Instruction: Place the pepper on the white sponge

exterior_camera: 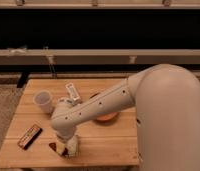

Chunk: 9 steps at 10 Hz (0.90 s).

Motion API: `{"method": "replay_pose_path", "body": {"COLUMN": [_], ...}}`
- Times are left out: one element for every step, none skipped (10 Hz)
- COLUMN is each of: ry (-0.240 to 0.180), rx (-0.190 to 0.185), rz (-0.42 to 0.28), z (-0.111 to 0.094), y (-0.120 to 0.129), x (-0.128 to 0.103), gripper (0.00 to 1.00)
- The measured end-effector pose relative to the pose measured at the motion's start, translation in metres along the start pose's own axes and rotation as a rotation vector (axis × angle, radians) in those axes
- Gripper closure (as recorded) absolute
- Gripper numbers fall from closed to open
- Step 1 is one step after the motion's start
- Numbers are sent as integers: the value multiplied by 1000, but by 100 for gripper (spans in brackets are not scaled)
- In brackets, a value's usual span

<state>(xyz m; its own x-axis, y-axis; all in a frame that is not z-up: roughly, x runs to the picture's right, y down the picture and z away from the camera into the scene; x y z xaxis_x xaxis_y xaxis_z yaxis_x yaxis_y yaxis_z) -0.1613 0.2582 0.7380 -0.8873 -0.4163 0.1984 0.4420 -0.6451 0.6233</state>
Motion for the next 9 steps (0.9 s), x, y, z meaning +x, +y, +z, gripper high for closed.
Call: {"method": "replay_pose_path", "body": {"ry": [9,18,26,33,37,42,45,49,51], "rx": [-6,-11,-16,-21,-26,-30,-32,-34,-37], "rz": [7,14,19,24,27,29,31,31,34], "z": [-4,-8,-11,-13,-14,-16,-17,-18,-18], "y": [4,7,10,12,13,14,14,13,10], "x": [0,1,2,3,4,5,6,7,10], "gripper": [20,20,20,20,20,20,20,20,20]}}
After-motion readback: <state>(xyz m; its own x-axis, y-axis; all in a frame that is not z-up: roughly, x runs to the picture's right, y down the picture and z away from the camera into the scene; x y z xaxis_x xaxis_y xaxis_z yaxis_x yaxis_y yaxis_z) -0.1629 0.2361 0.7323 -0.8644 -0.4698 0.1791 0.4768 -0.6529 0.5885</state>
